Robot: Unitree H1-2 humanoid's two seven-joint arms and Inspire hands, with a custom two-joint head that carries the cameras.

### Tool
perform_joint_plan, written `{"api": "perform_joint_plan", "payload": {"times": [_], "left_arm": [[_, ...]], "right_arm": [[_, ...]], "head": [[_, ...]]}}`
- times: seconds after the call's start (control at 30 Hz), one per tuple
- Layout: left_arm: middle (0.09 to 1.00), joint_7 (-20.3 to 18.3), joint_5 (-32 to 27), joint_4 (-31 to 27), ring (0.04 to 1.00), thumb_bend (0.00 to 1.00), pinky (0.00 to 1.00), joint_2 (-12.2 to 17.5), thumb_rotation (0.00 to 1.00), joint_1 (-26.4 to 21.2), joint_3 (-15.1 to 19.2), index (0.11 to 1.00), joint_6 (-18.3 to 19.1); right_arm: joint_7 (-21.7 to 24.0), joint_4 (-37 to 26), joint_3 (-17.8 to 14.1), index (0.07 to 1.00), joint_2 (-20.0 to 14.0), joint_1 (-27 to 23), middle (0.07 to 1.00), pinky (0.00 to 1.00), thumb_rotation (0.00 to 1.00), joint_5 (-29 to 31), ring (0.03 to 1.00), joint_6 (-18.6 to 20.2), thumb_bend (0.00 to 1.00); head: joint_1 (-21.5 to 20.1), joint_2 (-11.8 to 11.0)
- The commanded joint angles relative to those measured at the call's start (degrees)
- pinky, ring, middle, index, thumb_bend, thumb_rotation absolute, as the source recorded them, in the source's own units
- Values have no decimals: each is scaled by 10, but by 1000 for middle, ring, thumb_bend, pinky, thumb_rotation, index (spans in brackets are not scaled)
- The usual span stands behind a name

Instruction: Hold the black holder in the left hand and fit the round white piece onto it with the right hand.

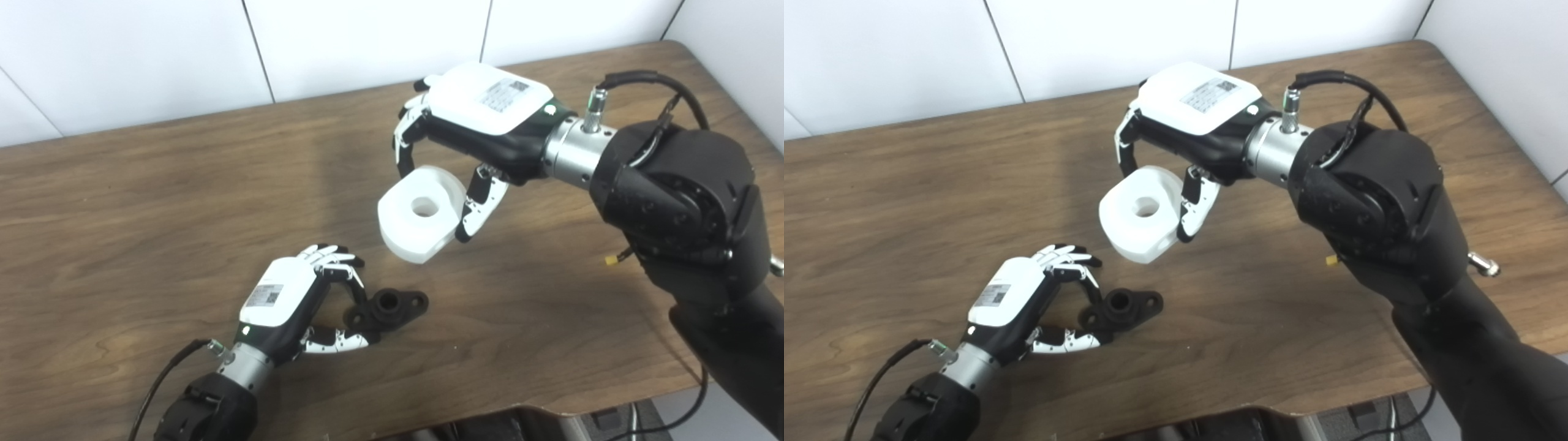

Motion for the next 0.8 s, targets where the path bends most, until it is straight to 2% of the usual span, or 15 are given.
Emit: {"api": "perform_joint_plan", "payload": {"times": [0.0,0.3,0.5,0.77], "left_arm": [[795,-44,9,14,875,518,909,0,58,8,-15,486,23],[791,-47,14,12,869,518,901,-6,57,3,-20,486,29],[792,-49,19,9,873,518,901,-10,57,1,-25,486,41],[793,-52,20,7,871,518,898,-13,57,1,-25,486,45]], "right_arm": [[25,-13,-5,483,0,-20,749,950,139,5,861,7,525],[16,-8,5,483,18,-1,754,959,139,6,867,2,525],[-2,1,16,482,28,14,737,934,141,9,849,-12,526],[-15,11,29,482,42,33,749,967,143,10,855,-26,526]], "head": [[2,2],[26,5],[29,4],[28,5]]}}
